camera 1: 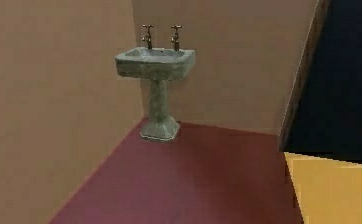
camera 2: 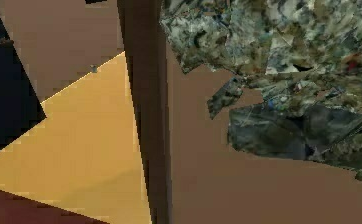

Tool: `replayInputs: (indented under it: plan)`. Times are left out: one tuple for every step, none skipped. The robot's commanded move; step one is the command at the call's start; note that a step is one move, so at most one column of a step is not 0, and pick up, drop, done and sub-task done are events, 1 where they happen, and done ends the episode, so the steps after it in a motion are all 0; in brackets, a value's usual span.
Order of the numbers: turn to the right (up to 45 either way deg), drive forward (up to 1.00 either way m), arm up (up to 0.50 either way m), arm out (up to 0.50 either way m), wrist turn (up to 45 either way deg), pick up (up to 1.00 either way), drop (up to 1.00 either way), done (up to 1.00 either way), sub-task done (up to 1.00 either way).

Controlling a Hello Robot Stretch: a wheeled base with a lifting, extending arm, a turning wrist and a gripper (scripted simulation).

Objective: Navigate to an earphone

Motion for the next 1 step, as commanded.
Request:
replayInputs:
  plan:
    - [0.0,0.10,0.00,0.00,0.0,0.00,0.00,0.00,0.00]
